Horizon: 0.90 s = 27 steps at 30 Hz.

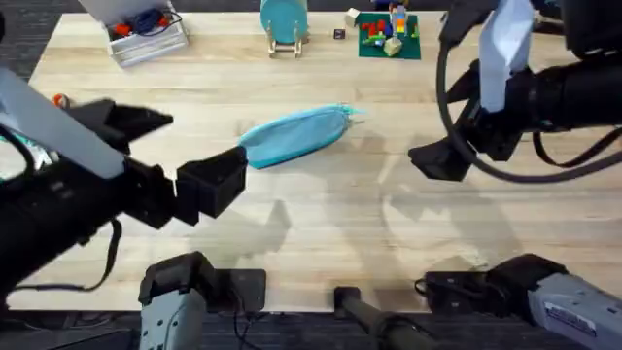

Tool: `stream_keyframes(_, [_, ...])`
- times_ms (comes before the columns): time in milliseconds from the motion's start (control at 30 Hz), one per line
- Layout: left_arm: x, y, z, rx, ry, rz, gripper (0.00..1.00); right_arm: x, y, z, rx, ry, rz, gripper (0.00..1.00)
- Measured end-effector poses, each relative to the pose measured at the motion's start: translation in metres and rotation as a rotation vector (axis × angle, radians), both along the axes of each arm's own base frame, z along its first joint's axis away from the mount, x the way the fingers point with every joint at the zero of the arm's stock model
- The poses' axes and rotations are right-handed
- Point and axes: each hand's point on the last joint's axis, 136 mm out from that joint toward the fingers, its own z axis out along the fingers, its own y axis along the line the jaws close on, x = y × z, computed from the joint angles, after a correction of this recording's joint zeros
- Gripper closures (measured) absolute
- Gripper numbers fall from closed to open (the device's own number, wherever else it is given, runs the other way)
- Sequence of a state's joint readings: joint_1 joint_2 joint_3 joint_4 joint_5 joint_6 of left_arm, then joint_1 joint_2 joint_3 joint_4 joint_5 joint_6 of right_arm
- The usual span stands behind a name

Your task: Unzip the bag, pick up the pens from the table one at a time and place them inside, then zip the bag closed.

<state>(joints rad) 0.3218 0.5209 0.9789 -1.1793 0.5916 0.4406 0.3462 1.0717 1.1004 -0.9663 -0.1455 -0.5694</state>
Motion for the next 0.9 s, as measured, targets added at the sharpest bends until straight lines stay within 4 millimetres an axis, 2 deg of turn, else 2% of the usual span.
stream_keyframes(233, [-0.006, 0.003, -0.009, -0.093, 0.089, 0.098, 0.006, -0.001, 0.000, 0.003, 0.108, 0.074, -0.206, 0.006])
stream_keyframes(400, [-0.006, 0.003, -0.009, -0.122, 0.103, 0.124, 0.006, 0.009, 0.004, 0.010, 0.203, 0.081, -0.331, 0.005])
stream_keyframes(700, [-0.007, 0.003, -0.009, -0.134, 0.109, 0.133, 0.006, 0.014, 0.034, 0.026, 0.291, 0.039, -0.298, 0.005])
stream_keyframes(900, [-0.016, 0.000, -0.019, -0.151, 0.170, 0.138, 0.006, 0.012, 0.038, 0.025, 0.287, 0.040, -0.281, 0.005])
